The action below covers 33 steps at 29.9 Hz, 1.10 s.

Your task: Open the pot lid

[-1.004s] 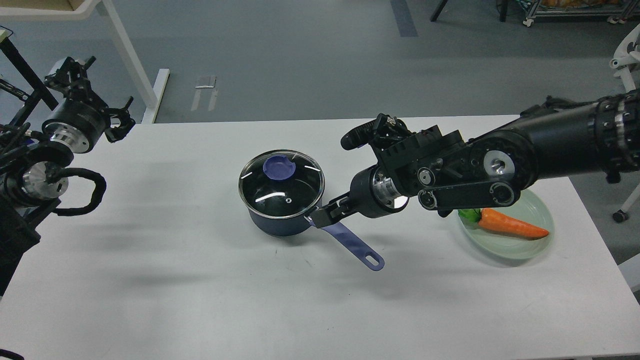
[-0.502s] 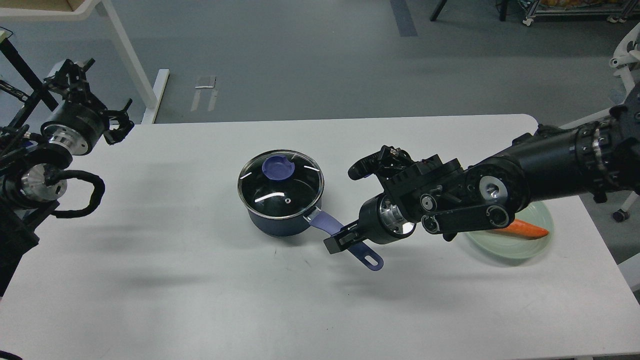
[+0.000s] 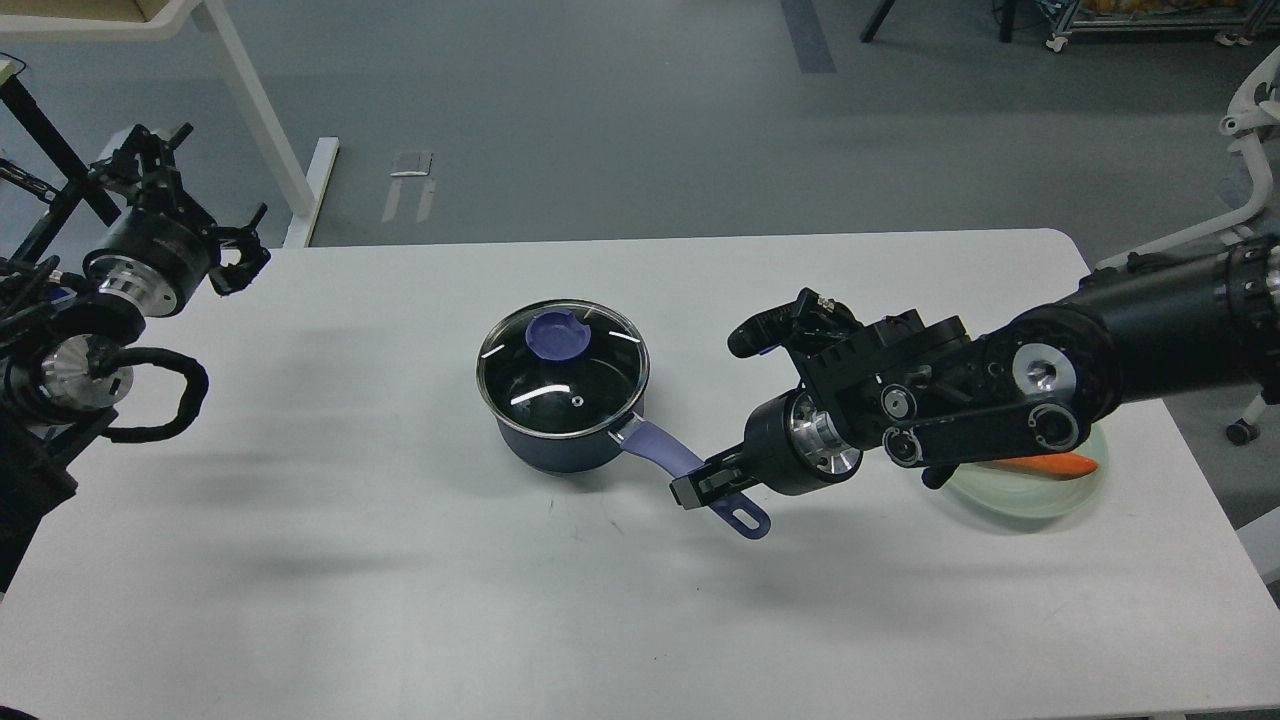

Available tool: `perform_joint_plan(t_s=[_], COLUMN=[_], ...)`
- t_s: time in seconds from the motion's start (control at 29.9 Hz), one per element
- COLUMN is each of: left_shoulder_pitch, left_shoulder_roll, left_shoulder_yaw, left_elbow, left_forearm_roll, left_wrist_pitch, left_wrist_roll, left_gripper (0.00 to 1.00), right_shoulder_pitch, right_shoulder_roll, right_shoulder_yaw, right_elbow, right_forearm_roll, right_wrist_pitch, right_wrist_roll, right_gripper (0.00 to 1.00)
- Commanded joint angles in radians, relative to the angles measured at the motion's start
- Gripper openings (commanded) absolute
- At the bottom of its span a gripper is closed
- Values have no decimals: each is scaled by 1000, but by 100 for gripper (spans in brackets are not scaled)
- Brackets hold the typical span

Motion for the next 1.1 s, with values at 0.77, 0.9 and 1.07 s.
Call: perform_joint_plan(t_s=[0.77,0.9,1.07], left_shoulder_pitch=[-64,-109,-185], left_shoulder_roll=[-9,-9,-22], left_shoulder_yaw=[-2,-3,-5], left_elbow=[-57,-170,-307], left_forearm_roll=[275,501,789], left_wrist_pitch=[12,34,139], left_wrist_roll=[5,-2,-5], left_gripper=[99,99,99], right_shoulder_pitch=[14,14,12], right_shoulder_roll=[-23,-23,-20], right_shoulder_yaw=[-3,-3,-3], right_elbow=[16,16,18], right_forearm_roll=[0,-2,0], right_wrist_pitch=[17,17,17], right_wrist_roll=[-2,-2,-2], right_gripper=[20,20,19])
